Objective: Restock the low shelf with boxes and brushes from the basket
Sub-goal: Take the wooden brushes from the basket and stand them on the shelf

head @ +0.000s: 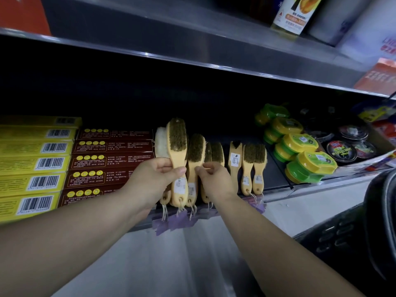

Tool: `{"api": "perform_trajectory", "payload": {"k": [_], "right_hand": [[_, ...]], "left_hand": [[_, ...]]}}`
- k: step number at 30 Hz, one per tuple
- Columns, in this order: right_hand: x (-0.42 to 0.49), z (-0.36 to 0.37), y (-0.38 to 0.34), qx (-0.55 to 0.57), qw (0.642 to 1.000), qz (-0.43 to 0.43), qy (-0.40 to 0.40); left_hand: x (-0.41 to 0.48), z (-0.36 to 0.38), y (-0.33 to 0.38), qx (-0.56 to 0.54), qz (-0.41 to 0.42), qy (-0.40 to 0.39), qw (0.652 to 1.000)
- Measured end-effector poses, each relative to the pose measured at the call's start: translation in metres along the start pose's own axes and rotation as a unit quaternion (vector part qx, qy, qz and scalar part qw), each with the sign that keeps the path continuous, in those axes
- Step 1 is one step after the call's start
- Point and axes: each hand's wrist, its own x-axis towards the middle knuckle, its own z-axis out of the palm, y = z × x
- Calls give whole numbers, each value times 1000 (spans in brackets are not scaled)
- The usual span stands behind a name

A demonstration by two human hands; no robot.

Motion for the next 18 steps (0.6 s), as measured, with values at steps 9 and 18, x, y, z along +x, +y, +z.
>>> {"api": "perform_trajectory", "payload": {"k": [9,18], "right_hand": [[-16,-20,-23,248,967,-51,-43],[-1,-33,6,220,972,72,29]], "left_hand": [[30,27,23,35,85,-16,996],[28,16,-6,533,316,-112,777]]}}
